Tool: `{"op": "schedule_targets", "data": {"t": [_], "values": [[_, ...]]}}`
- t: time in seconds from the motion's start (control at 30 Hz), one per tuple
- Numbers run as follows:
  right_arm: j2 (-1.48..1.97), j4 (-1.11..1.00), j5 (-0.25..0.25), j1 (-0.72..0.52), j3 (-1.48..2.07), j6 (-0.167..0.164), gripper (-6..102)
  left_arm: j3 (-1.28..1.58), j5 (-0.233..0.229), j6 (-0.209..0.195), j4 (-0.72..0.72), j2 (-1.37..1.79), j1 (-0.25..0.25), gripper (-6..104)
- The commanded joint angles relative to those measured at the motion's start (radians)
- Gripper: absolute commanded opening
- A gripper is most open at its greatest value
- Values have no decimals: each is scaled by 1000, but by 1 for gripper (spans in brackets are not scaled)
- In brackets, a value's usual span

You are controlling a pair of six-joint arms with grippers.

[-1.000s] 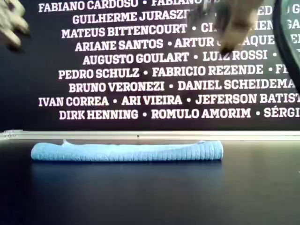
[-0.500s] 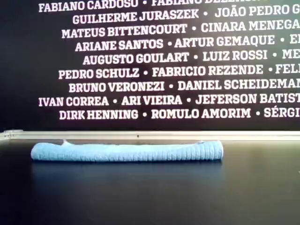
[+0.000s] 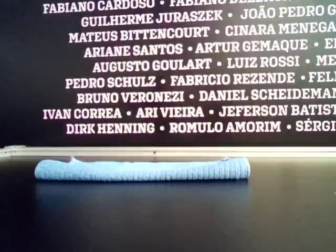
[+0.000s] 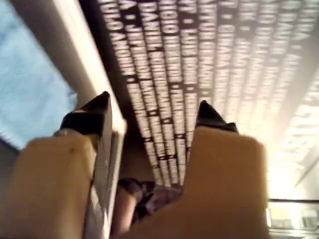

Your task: Fold a cloth

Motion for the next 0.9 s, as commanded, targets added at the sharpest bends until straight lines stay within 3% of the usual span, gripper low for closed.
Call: {"op": "schedule_targets", "data": {"t": [0.0,0.4,0.77,0.87], "values": [[14,-230,5,0,150,-5,74,51,-3,-2,2,12,17,60],[43,-557,6,-3,667,12,76,219,-3,-2,-3,12,25,61],[46,-736,-9,3,808,12,76,351,-5,-3,-18,12,25,61],[43,-790,-9,12,834,-3,76,351,-5,-3,-18,12,25,61]]}}
